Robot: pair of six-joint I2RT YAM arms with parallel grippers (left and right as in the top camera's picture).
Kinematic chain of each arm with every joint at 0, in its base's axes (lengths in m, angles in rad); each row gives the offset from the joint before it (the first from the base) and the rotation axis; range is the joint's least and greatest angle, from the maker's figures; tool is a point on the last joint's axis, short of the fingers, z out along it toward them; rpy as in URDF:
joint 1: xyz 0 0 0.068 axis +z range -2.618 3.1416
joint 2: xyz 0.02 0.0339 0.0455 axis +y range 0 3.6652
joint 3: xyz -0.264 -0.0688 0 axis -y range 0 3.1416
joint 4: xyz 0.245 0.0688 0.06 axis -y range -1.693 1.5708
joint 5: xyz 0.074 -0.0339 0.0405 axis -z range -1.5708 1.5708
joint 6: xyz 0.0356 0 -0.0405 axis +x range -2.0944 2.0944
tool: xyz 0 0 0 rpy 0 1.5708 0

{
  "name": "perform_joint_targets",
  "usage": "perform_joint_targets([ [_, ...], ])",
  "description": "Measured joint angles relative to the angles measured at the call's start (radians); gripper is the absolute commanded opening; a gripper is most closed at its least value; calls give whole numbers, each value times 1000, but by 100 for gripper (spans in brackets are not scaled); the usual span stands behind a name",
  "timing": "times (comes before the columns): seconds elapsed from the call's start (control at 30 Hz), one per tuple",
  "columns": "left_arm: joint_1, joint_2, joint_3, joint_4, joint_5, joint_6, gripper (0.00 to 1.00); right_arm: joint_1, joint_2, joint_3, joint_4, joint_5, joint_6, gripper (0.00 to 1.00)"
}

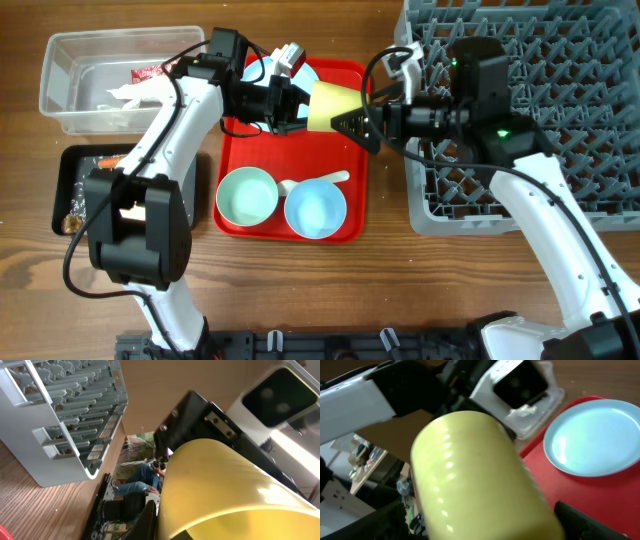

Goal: Sort waste into correct bins and load items into the dishwasher rack
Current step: 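Hand the yellow cup from the left gripper to the right gripper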

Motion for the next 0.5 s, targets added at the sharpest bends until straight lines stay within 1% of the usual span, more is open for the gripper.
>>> perform_joint_targets([
  [0.03,0,0,0,0,0,0,4,7,0,0,5,0,0,81],
  [0.1,0,0,0,0,16,0,4,13,2,0,21,0,1,76],
  [0.13,0,-1,0,0,17,0,4,12,2,0,23,4,9,71],
  [0.23,3,-2,0,0,17,4,4,11,6,0,26,0,11,63],
  [0.3,6,-3,0,0,17,7,21,11,6,-1,26,-5,11,62],
  [0.33,6,-3,0,0,16,6,27,12,6,-1,29,-7,11,62],
  [0.4,3,-3,0,0,14,8,31,14,6,-1,45,-8,11,62],
  [0.5,2,-3,0,0,0,12,32,3,6,-1,45,-8,11,62],
])
